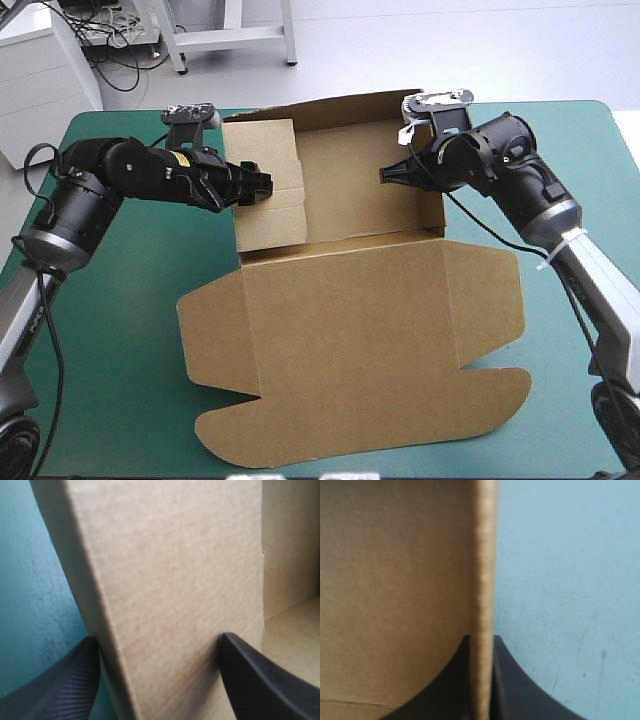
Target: Fold the box
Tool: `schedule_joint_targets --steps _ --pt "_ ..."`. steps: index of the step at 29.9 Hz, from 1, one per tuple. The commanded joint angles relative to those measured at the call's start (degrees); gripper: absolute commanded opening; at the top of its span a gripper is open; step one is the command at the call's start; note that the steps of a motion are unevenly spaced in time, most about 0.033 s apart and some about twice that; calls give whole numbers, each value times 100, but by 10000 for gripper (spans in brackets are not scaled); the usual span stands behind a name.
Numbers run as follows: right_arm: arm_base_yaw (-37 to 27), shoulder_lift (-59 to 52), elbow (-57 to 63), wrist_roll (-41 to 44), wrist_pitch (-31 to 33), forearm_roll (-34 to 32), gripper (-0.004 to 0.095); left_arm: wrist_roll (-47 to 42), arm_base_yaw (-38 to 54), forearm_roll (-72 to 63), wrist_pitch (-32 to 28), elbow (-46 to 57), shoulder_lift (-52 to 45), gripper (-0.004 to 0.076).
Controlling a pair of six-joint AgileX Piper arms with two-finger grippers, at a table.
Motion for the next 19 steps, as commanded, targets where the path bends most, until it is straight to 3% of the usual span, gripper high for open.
schedule_joint_targets --steps 1,11,19 --pt "58 -264 -221 68 -298 113 -3 -672 -203 391 -571 52 -237 480" --pt "79 -338 -507 107 -229 91 -2 -847 -243 578 -690 163 -237 480" --pt "334 -358 -507 328 -189 -432 -3 -1186 -243 756 -877 163 -237 455"
